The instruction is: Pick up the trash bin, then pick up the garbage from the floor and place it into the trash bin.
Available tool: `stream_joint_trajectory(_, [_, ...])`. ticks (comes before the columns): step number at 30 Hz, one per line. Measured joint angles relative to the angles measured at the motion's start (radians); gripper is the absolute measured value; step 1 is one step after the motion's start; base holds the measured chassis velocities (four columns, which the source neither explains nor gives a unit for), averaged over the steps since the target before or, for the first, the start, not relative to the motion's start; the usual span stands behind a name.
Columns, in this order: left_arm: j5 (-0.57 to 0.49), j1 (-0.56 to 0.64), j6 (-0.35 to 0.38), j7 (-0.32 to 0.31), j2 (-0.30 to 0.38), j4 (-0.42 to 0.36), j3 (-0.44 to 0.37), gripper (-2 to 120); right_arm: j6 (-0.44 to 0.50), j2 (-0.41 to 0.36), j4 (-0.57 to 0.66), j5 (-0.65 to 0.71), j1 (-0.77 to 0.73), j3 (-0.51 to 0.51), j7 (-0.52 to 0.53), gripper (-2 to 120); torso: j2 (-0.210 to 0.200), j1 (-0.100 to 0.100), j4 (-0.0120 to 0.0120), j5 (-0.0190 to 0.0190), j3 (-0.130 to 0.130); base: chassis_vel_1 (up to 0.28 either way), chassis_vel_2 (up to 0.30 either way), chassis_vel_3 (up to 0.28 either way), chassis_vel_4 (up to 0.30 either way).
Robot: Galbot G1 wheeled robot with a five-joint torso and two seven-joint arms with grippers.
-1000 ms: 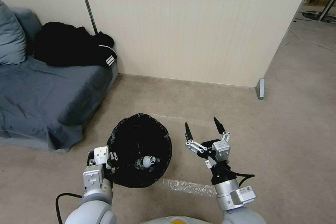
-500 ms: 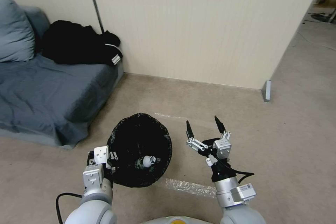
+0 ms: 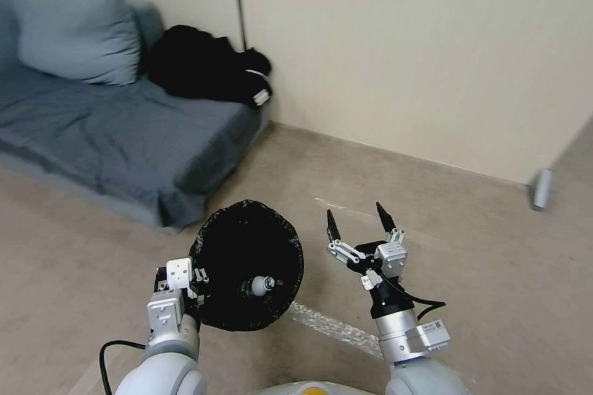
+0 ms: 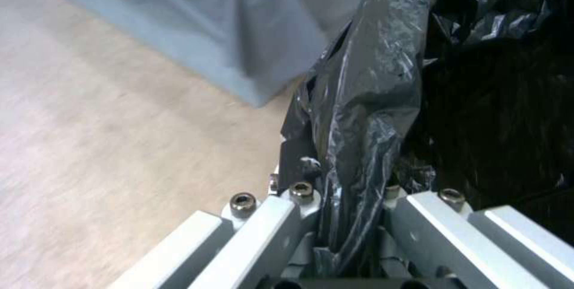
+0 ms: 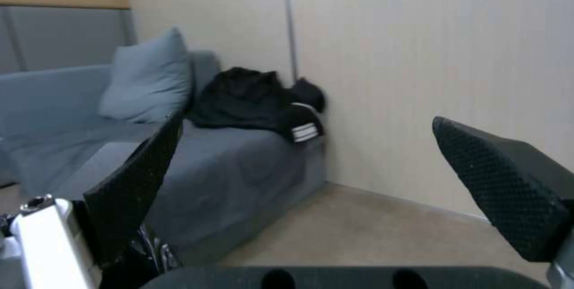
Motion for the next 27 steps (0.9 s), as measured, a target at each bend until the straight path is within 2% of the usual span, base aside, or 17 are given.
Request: stream_joint_trajectory(27, [-0.003,0.002,0.001,-0.006,0.005,-0.001,0.001,1,-0.012,0.003,-0.007,-0.003,0.007,-0.008,-0.005,100,0.000,0.000,-0.0001,0.0000,0.000,0.126,0.129,0.128,0.124])
